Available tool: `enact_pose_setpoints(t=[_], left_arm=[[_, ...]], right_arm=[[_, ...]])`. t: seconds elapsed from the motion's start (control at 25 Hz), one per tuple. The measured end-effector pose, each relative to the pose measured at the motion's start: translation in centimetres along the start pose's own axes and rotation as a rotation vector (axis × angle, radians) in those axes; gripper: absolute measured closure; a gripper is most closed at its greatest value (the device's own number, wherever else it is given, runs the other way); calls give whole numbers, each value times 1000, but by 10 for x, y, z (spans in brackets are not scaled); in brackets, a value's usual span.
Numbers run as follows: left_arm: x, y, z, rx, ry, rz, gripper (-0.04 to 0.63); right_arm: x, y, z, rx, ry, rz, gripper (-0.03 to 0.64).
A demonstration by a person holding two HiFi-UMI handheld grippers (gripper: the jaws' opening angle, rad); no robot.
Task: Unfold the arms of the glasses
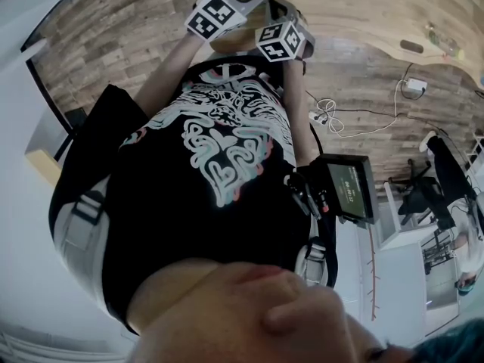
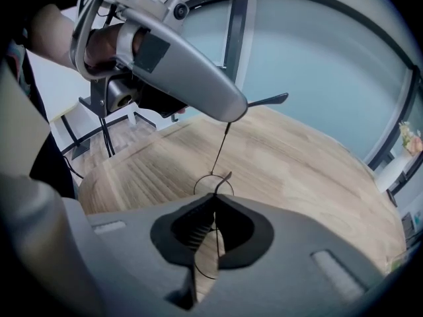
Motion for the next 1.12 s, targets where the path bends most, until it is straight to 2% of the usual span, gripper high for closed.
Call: enact_pose_setpoints(t=[0.68, 0.96, 1.12], left_arm=[[-15, 7, 1, 36, -56, -31, 592], [-26, 9, 0, 29, -72, -45, 592], [-30, 10, 0, 32, -81, -56, 592]], right_arm=[[16, -7, -24, 131, 93, 88, 609], [28, -9, -35, 201, 103, 172, 609], [32, -9, -37, 283, 79, 283, 609]])
Point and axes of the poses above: the fingertips, and each gripper's own axes: z forward along the fingers, x to its right, y out of its underside, the point moved 6 cm from there along -z, backward along the fingers, and after that the axes turned 6 degrees about x, right-handed, at the moved point
